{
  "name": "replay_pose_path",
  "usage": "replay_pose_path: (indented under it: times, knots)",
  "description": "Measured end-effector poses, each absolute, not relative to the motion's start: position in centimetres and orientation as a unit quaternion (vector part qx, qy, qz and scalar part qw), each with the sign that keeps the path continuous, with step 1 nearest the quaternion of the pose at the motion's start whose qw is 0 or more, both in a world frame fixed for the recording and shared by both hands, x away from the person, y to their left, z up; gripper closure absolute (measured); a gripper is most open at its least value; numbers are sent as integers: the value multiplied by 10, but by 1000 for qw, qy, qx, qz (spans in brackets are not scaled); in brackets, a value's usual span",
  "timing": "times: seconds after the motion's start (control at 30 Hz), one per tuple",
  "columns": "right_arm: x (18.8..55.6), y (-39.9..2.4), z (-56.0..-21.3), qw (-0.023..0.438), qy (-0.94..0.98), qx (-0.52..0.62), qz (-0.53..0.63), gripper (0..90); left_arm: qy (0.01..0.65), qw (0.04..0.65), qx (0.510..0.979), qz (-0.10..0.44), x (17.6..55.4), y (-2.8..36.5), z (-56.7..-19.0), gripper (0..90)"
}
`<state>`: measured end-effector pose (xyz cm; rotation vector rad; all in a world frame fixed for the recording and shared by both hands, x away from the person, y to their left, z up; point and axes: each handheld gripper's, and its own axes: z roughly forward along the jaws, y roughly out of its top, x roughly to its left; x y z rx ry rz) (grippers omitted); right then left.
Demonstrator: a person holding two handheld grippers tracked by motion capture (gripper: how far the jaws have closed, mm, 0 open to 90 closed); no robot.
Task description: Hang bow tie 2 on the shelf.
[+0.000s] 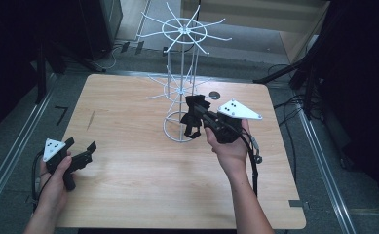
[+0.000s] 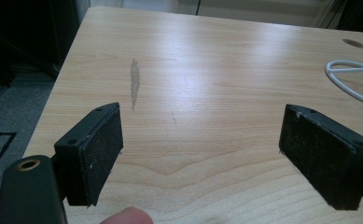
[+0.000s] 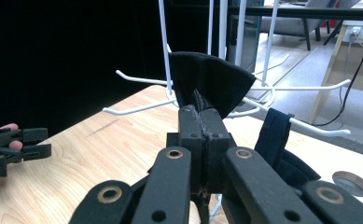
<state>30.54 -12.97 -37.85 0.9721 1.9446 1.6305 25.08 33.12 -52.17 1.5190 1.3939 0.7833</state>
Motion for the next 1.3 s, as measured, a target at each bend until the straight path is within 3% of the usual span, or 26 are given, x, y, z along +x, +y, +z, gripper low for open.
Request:
replay_pose_path:
  times: [0.73,1.3]
  knots:
    - [295,-142,-368,224,688,347,596,900,562,453,615,318,251,330,-522,141]
    - [285,-174,-375,239,675,375,589,900,562,449,617,318,251,329,-522,141]
